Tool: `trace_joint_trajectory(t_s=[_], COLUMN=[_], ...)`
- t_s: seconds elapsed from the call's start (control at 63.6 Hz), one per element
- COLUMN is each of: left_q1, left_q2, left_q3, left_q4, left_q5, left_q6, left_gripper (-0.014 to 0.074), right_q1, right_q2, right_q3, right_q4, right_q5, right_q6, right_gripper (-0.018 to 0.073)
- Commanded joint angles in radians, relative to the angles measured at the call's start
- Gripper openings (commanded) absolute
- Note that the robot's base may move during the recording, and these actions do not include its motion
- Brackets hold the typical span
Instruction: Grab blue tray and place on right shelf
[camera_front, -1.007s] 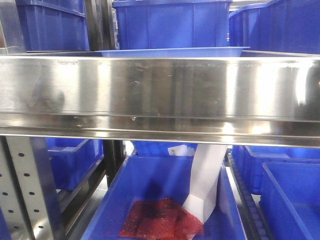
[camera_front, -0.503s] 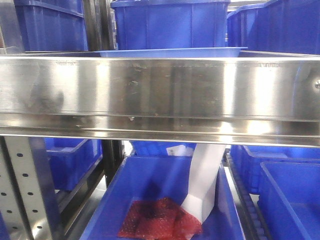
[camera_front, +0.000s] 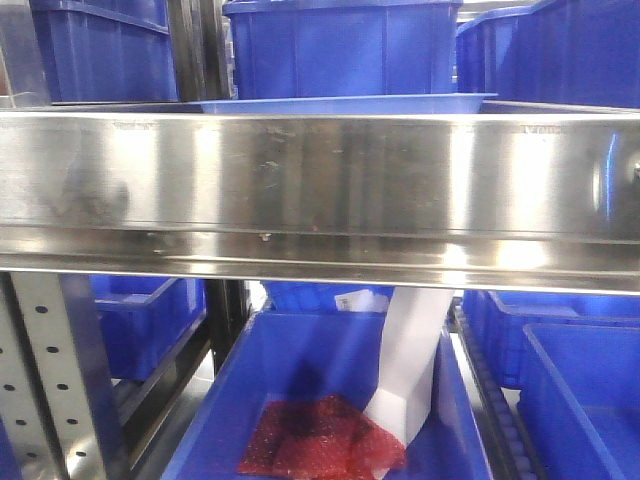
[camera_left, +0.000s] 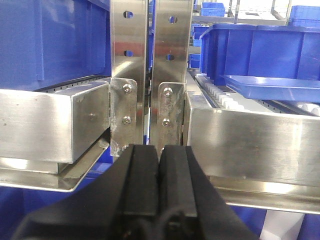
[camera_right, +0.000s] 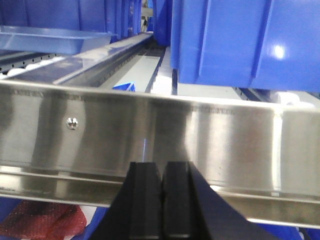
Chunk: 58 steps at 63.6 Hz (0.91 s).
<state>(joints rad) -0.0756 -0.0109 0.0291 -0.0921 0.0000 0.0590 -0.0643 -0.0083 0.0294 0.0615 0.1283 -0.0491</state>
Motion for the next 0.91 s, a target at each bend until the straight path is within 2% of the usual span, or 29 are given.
trace_joint_trajectory(t_s=[0.0,0.896], left_q1=[0.003,0.003], left_q2=[-0.014,-0.014], left_q3=[0.03,0.03], left_q4=[-0.008,-0.008], left_q5=[-0.083,-0.083], left_q6=[0.007,0.007], left_gripper=[-0.0048,-0.0048], right_q1=[-0.006,-0.006], right_q2=[-0.023,-0.023], right_q3=[-0.024,-0.024], right_q4=[0.005,0.005], right_q5=[-0.092,-0.122], right_q6=[-0.013,-0.013], right_gripper=[0.0057,0.0057])
